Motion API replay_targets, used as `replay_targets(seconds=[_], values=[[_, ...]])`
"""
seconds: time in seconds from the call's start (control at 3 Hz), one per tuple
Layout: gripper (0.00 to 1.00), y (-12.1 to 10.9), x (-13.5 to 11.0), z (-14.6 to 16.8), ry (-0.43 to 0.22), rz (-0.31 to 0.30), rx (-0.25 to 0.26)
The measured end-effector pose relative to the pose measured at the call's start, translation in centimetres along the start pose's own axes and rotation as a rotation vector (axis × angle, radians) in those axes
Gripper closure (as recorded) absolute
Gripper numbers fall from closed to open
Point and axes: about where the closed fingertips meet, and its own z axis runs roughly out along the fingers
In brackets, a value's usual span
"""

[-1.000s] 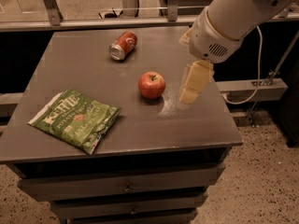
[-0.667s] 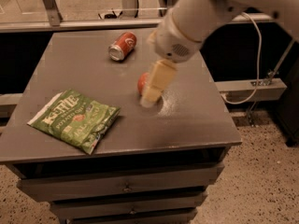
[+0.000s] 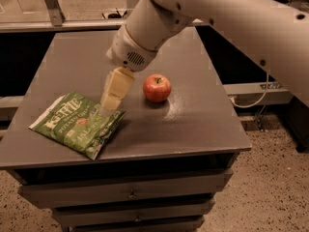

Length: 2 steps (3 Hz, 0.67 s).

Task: Pick green jalapeno chip bag

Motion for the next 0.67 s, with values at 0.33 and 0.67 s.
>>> replay_targets(seconds=[0.33, 0.67], values=[[0.00, 1.1, -0.4, 3.1, -0.019, 0.022, -0.064], [0.00, 2.3, 0.0, 5.3, -0.036, 0.042, -0.098]])
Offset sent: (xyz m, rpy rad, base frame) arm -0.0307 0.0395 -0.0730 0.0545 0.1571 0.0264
